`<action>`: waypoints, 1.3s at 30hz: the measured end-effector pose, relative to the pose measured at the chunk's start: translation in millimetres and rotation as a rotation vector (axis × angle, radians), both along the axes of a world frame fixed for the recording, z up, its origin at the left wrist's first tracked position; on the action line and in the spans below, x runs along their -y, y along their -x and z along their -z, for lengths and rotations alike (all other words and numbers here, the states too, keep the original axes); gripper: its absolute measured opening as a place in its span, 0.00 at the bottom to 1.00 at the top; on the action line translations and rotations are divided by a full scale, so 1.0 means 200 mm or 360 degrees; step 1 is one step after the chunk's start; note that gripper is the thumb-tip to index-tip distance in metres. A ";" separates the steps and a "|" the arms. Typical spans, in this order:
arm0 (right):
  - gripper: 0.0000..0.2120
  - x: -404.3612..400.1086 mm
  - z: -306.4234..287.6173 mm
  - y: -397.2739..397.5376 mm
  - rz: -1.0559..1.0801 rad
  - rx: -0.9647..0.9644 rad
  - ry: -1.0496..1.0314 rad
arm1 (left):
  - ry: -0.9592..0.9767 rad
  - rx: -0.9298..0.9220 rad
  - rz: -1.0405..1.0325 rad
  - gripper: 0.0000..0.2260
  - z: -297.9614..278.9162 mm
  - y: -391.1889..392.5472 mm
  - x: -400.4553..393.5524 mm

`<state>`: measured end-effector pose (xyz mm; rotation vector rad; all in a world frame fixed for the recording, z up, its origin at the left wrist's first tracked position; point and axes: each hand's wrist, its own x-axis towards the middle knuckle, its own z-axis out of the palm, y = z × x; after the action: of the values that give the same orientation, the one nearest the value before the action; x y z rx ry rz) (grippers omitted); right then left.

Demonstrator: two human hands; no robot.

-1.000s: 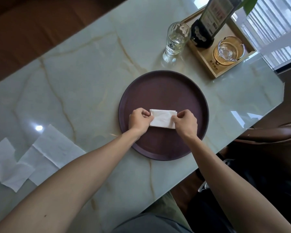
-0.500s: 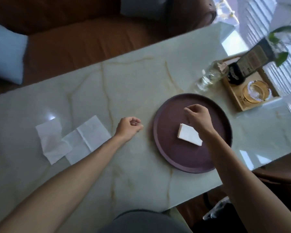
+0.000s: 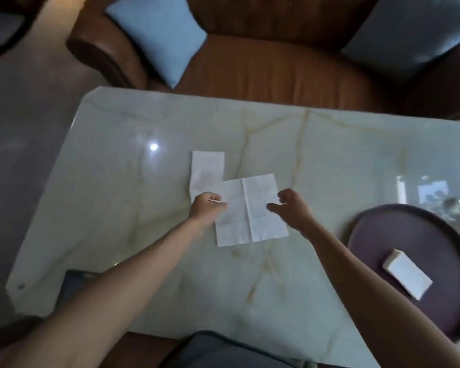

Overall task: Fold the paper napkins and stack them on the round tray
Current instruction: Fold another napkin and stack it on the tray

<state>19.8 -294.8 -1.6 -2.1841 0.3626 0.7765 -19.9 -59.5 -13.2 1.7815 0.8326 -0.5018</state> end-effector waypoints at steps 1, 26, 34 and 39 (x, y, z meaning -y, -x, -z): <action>0.28 -0.05 0.03 0.00 0.0015 -0.0029 0.0041 | -0.0015 -0.0023 -0.0023 0.15 0.02 0.02 -0.05; 0.02 -0.19 0.15 0.26 0.0544 -0.0294 -0.0357 | 0.0068 -0.0159 0.0249 0.27 0.21 0.12 0.07; 0.13 -0.14 -0.17 0.29 0.0473 -0.0174 -0.0692 | 0.0122 -0.0107 0.0315 0.25 0.08 0.08 0.16; 0.11 -0.10 -0.33 0.28 0.0355 -0.0051 -0.0867 | 0.0296 -0.0241 0.0211 0.24 -0.03 0.08 0.21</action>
<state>-36.4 -274.7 65.3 -1.5944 0.3547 0.6891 -36.5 -100.6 -7.9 1.6482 0.7479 -0.7841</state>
